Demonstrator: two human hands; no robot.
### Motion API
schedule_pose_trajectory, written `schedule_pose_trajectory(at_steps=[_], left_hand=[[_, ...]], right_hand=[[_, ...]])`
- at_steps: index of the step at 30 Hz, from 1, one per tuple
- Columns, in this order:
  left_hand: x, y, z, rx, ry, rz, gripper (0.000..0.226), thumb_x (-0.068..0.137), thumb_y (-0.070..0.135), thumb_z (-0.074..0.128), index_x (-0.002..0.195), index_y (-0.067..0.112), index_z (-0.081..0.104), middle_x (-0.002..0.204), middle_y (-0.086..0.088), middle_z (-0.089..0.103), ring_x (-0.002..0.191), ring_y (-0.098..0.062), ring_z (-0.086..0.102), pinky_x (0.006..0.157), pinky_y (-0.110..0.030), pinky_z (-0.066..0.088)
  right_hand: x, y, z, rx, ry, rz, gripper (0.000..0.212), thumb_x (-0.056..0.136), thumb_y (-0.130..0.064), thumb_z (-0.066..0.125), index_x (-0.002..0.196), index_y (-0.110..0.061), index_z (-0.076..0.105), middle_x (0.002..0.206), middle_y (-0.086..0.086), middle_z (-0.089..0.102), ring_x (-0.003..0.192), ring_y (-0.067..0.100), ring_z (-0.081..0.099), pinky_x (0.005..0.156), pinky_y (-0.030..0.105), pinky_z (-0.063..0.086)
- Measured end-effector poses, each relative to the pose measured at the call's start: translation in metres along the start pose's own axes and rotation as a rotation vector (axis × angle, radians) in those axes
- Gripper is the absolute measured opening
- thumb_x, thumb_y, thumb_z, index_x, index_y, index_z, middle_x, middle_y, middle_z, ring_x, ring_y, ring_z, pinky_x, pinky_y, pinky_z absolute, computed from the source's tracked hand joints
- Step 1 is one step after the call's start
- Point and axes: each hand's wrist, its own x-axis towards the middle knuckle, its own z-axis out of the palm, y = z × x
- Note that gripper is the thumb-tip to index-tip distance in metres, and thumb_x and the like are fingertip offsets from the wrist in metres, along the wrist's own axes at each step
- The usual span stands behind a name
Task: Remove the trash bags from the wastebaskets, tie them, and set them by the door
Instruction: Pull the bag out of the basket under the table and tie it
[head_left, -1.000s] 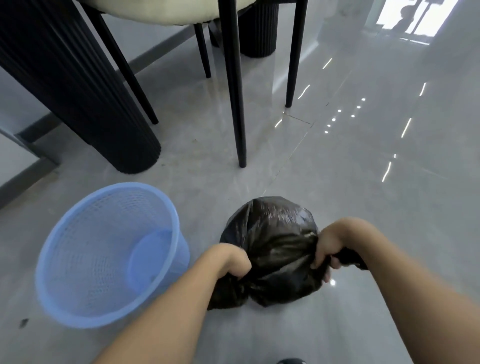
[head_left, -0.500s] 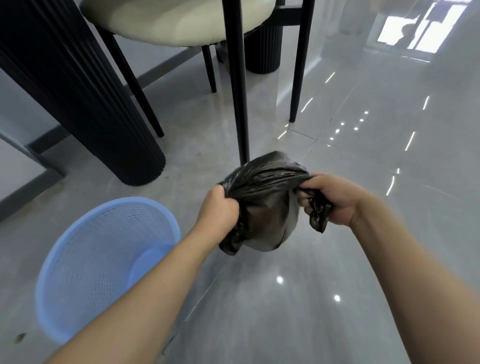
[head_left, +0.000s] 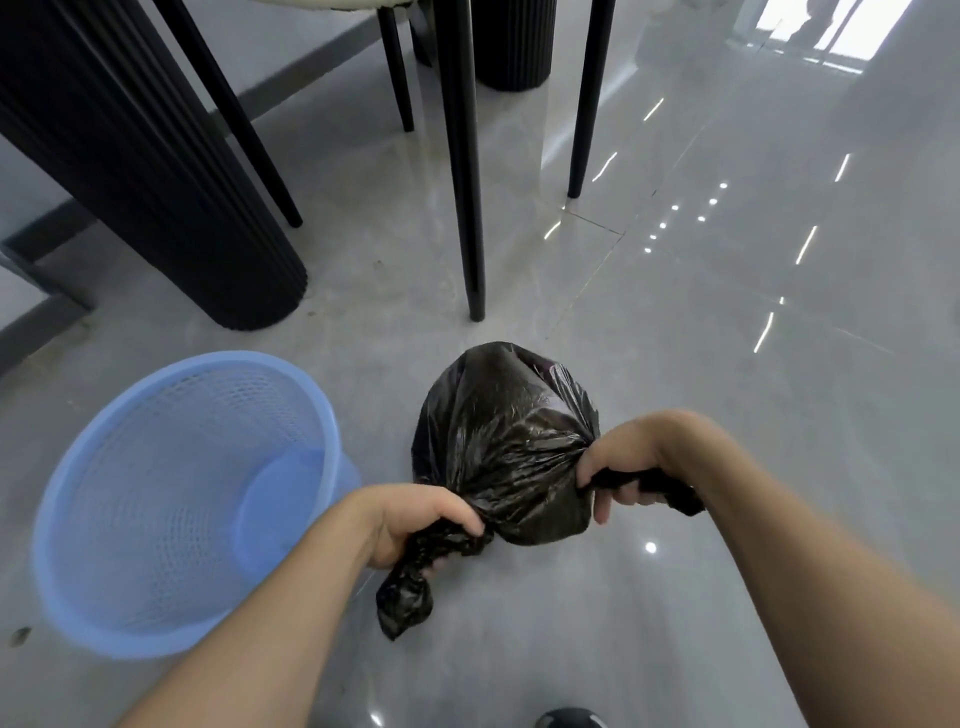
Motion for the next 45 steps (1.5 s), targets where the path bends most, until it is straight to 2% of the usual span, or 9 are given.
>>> schedule_pose_trajectory(at_steps=[8, 14, 19, 23, 26, 32, 36, 40, 45], left_hand=[[0.032, 0.009, 0.030, -0.159, 0.797, 0.394, 0.033, 0.075, 0.021, 0.062, 0.103, 0.009, 0.050, 0.096, -0.008, 0.058, 0.089, -0.027, 0.057, 0.072, -0.033, 0.045], [0.017, 0.007, 0.038, 0.362, 0.391, 0.438, 0.049, 0.058, 0.044, 0.064, 0.099, 0.018, 0.063, 0.098, -0.004, 0.070, 0.092, -0.020, 0.066, 0.085, -0.039, 0.055], [0.013, 0.010, 0.039, 0.926, 0.342, 0.027, 0.035, 0.085, 0.032, 0.049, 0.106, 0.009, 0.064, 0.112, -0.011, 0.066, 0.100, -0.028, 0.063, 0.086, -0.035, 0.049], [0.007, 0.011, 0.033, 1.155, 0.440, -0.144, 0.024, 0.087, 0.016, 0.039, 0.073, 0.012, 0.057, 0.075, -0.007, 0.061, 0.076, -0.027, 0.062, 0.074, -0.036, 0.048], [0.003, 0.021, 0.028, 0.970, 0.546, -0.096, 0.020, 0.086, 0.007, 0.042, 0.080, 0.003, 0.060, 0.075, -0.012, 0.061, 0.071, -0.029, 0.059, 0.071, -0.035, 0.047], [0.007, 0.059, 0.022, -0.688, 0.861, 0.545, 0.045, 0.082, -0.002, 0.031, 0.117, 0.009, 0.055, 0.107, -0.028, 0.062, 0.097, -0.043, 0.063, 0.085, -0.050, 0.053], [-0.009, 0.073, 0.036, -0.539, 1.093, 0.859, 0.033, 0.072, -0.012, 0.027, 0.093, 0.011, 0.039, 0.084, 0.001, 0.049, 0.070, -0.014, 0.045, 0.064, -0.021, 0.043], [-0.006, 0.064, 0.046, -0.425, 1.037, 0.996, 0.036, 0.068, -0.014, 0.030, 0.091, 0.012, 0.037, 0.083, -0.006, 0.054, 0.069, -0.027, 0.055, 0.050, -0.039, 0.050], [0.004, 0.046, 0.049, 0.266, 1.055, 0.978, 0.025, 0.079, 0.000, 0.046, 0.096, 0.015, 0.035, 0.076, -0.009, 0.052, 0.076, -0.041, 0.053, 0.061, -0.043, 0.042]], right_hand=[[0.032, 0.035, -0.003, 0.943, -0.381, -0.689, 0.019, 0.068, -0.025, 0.061, 0.056, -0.014, 0.051, 0.052, -0.003, 0.036, 0.050, 0.013, 0.034, 0.045, 0.022, 0.034], [0.029, 0.033, -0.011, 1.392, -0.184, -0.773, 0.023, 0.061, -0.022, 0.061, 0.050, -0.020, 0.041, 0.054, -0.009, 0.036, 0.050, 0.016, 0.045, 0.055, 0.028, 0.043], [0.031, 0.023, -0.010, 1.304, -0.128, -0.577, 0.030, 0.077, -0.024, 0.049, 0.049, -0.019, 0.040, 0.050, -0.004, 0.042, 0.047, 0.015, 0.044, 0.055, 0.024, 0.040], [0.022, 0.013, -0.017, 1.135, -0.122, -0.507, 0.038, 0.079, -0.024, 0.047, 0.043, -0.020, 0.036, 0.043, -0.005, 0.034, 0.038, 0.012, 0.032, 0.042, 0.020, 0.028], [0.022, 0.011, -0.021, 1.319, -0.321, -0.680, 0.040, 0.070, -0.018, 0.063, 0.041, -0.019, 0.036, 0.039, -0.007, 0.035, 0.039, 0.009, 0.026, 0.037, 0.022, 0.028], [0.021, 0.002, -0.029, 1.526, -0.567, -1.060, 0.032, 0.063, -0.008, 0.075, 0.048, -0.015, 0.047, 0.047, -0.004, 0.050, 0.045, 0.014, 0.045, 0.043, 0.025, 0.031], [0.016, -0.008, -0.030, 1.656, -0.483, -1.174, 0.022, 0.062, -0.009, 0.071, 0.056, -0.017, 0.051, 0.054, -0.006, 0.054, 0.042, 0.011, 0.046, 0.040, 0.024, 0.034], [0.008, -0.018, -0.034, 1.805, -0.343, -1.210, 0.017, 0.082, -0.019, 0.052, 0.067, -0.016, 0.058, 0.068, -0.007, 0.067, 0.039, 0.006, 0.045, 0.037, 0.019, 0.028], [0.009, -0.030, -0.035, 1.935, -0.038, -1.102, 0.025, 0.098, -0.022, 0.041, 0.084, -0.016, 0.061, 0.103, 0.005, 0.073, 0.036, 0.004, 0.043, 0.034, 0.015, 0.024]])
